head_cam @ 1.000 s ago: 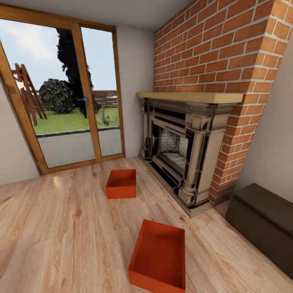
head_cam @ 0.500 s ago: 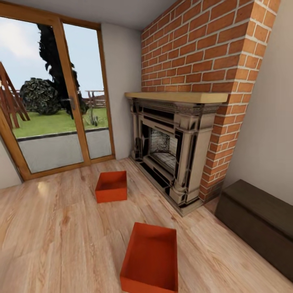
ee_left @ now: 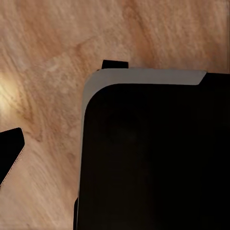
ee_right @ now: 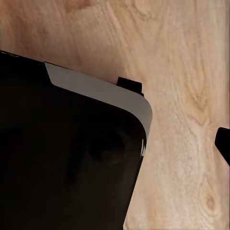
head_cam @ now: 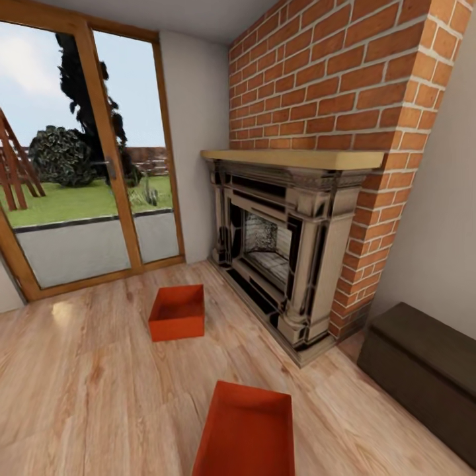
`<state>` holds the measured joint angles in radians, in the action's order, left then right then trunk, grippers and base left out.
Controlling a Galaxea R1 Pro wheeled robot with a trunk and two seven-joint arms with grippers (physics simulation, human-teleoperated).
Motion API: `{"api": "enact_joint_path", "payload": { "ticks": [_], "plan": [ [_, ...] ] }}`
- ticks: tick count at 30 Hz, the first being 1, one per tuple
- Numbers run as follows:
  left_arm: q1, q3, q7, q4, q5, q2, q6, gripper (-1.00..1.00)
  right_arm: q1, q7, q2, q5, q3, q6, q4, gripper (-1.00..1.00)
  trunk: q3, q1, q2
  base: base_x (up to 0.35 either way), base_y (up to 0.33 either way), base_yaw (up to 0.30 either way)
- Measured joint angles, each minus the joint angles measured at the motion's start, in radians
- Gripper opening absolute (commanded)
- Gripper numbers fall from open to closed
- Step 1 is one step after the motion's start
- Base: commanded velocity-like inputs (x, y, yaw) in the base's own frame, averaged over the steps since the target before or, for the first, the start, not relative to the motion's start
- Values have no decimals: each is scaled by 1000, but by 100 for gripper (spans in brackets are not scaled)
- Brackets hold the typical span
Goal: Move the two storage containers from the living room to the garage. In the garage, place one container on the floor and stack the other container on top of it (either order is fine).
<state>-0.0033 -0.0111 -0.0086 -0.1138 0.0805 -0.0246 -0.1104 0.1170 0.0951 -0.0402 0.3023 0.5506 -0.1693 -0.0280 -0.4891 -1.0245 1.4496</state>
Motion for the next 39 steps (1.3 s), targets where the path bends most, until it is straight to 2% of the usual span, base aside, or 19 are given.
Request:
{"api": "enact_joint_path", "payload": {
  "ticks": [5, 20, 39],
  "plan": [
    [0, 1, 0, 0, 0, 0, -1, 100, 0, 0, 0, 0, 0, -1, 0, 100, 0, 0, 0, 231, 0, -29],
    [0, -1, 0, 0, 0, 0, -2, 100, 0, 0, -1, 0, 0, -1, 0, 100, 0, -1, 0, 10, 0, -216],
    [0, 0, 0, 0, 0, 0, -2, 100, 0, 0, 0, 0, 0, -1, 0, 100, 0, -1, 0, 162, 153, -26]
  ]
}}
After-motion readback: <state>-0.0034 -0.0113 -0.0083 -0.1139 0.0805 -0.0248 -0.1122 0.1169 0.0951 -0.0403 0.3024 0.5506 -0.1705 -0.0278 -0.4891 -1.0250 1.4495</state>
